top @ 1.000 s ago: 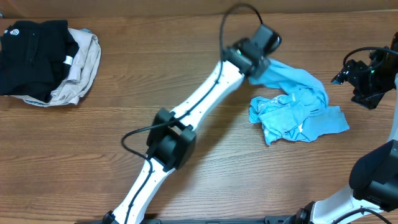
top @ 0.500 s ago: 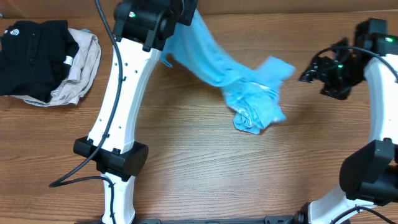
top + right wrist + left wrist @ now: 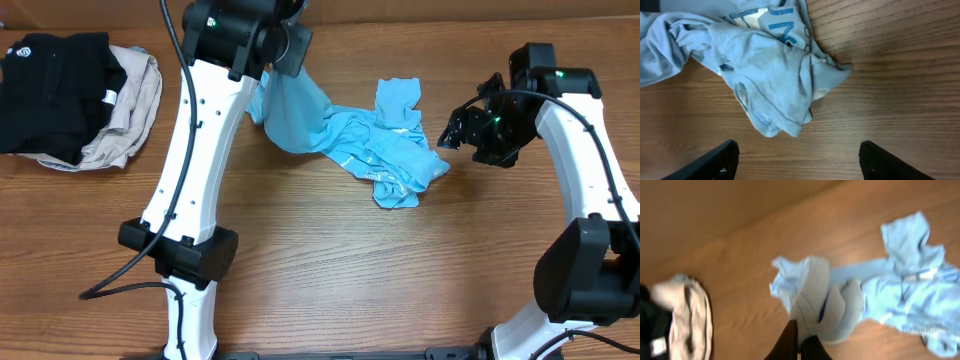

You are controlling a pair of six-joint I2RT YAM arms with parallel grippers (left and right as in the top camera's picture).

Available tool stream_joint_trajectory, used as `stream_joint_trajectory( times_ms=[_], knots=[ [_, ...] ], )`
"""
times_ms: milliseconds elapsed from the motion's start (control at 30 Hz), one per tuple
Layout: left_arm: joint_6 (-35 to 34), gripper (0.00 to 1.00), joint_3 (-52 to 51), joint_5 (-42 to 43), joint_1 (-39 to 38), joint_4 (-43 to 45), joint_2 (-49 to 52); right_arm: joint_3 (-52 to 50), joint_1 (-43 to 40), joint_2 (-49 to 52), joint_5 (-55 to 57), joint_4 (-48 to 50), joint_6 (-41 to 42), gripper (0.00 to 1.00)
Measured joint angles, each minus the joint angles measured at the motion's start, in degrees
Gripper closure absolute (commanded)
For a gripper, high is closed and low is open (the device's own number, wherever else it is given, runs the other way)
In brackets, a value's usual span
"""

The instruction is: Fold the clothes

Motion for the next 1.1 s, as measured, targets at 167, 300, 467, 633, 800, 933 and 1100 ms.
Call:
stream_joint_trajectory(
  times_ms=[167, 300, 467, 633, 800, 933, 1100],
  knots=[
    [-0.87, 0.87, -1.57, 0.04, 2.91, -4.24, 0.9, -0.83, 0.0, 0.0, 0.02, 1.95, 0.07, 0.19],
    [-1.55, 0.46, -2.27, 0.04, 4.22, -4.52, 3.52, -0.83, 0.0, 0.0, 0.0, 3.58, 0.07, 0.18],
    [-2.51, 0.43, -3.19, -1.31, 5.46, -4.11, 6.51, -0.83, 0.0, 0.0, 0.0, 5.03, 0.31, 0.18],
    [-2.99, 0.44, -3.3, 0.66, 9.6, -3.19, 6.62, -0.83, 0.0, 0.0, -0.02, 6.1, 0.5, 0.18],
    [-3.17, 0.4, -3.3, 7.98, 14.19, -4.83, 6.64, -0.83, 0.42, 0.0, 0.0, 5.9, 0.57, 0.19],
    [-3.54, 0.35, -3.3, 11.93, 14.05, -4.48, 6.64, -0.87, 2.16, 0.0, 0.02, 5.53, 1.14, 0.19],
    [-3.63, 0.26, -3.3, 16.22, 11.89, -1.6, 6.64, -0.9, 6.43, 0.0, 0.07, 7.32, 1.6, 0.18]
  ],
)
